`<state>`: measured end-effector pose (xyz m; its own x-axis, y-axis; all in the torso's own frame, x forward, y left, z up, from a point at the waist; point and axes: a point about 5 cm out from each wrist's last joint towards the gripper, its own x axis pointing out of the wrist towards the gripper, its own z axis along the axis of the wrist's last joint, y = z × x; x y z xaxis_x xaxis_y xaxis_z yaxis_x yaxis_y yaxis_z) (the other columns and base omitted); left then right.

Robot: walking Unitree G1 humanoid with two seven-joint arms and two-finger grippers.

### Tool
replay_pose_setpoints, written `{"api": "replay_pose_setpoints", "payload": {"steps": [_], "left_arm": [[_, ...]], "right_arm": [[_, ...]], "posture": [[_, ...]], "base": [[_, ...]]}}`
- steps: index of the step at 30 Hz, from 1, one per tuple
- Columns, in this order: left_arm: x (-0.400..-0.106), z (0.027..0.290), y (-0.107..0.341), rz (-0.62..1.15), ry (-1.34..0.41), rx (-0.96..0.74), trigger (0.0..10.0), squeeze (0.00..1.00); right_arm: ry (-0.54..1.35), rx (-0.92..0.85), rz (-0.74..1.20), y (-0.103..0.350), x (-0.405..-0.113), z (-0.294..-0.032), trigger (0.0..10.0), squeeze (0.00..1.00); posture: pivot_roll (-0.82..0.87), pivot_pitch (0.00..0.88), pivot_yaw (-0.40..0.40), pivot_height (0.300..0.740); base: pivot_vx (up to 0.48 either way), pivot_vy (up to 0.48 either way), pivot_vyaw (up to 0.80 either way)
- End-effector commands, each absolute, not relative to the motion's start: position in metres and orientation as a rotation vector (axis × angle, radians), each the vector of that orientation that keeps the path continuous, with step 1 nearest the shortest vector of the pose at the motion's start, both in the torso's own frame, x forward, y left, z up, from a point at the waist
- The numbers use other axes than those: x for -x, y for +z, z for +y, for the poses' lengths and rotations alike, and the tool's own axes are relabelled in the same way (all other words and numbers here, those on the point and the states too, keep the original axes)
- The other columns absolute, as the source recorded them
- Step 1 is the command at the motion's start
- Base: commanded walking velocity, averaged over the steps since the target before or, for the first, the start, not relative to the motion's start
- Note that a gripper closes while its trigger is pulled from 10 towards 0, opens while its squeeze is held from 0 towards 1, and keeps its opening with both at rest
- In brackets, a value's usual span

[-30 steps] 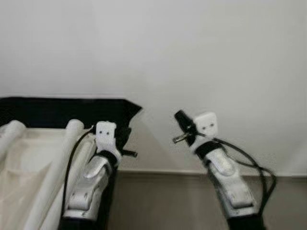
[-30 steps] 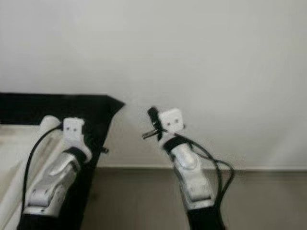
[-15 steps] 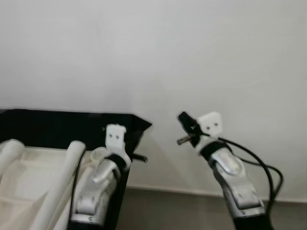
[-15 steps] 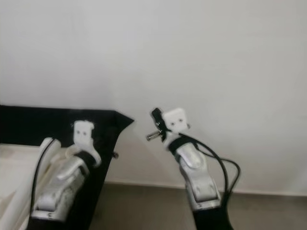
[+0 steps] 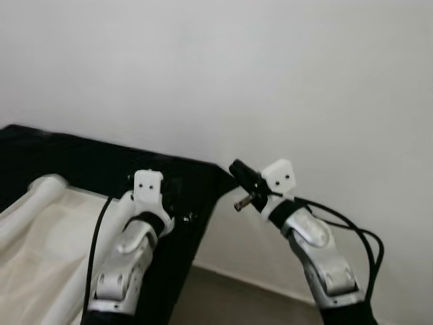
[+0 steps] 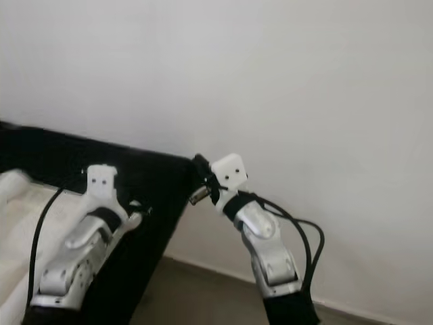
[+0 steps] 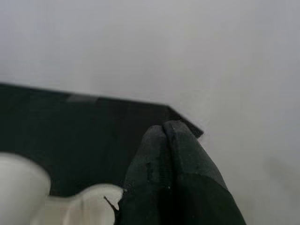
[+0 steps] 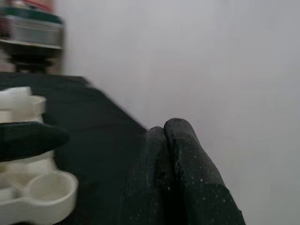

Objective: Building children table

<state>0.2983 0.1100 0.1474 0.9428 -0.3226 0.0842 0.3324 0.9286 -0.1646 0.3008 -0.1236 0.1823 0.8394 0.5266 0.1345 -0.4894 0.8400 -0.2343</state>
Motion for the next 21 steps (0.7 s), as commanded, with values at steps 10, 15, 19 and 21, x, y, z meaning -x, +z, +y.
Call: {"api": "replay_pose_setpoints", "payload": {"steps": [10,15,19,21], "left_arm": [[-0.2992,0.1104,0.1480,-0.053,-0.333,0.163,10.0,0.00],[-0.2997,0.1105,0.1482,-0.053,-0.331,0.162,10.0,0.00],[-0.2999,0.1100,0.1489,-0.055,-0.334,0.169,10.0,0.00],[-0.2998,0.1099,0.1489,-0.057,-0.336,0.166,10.0,0.00]], "right_arm": [[0.570,0.185,-0.192,0.1815,-0.2980,-0.1192,10.0,0.00],[0.572,0.186,-0.190,0.1810,-0.2978,-0.1188,10.0,0.00],[0.572,0.182,-0.188,0.1804,-0.2977,-0.1184,10.0,0.00],[0.574,0.179,-0.187,0.1798,-0.2974,-0.1176,10.0,0.00]], "posture": [[-0.12,0.000,-0.001,0.740],[-0.12,0.000,0.000,0.740],[-0.12,0.000,-0.001,0.740],[-0.12,0.000,-0.002,0.740]], "base": [[0.000,0.000,0.80],[0.000,0.000,0.80],[0.000,0.000,0.80],[0.000,0.000,0.80]]}}
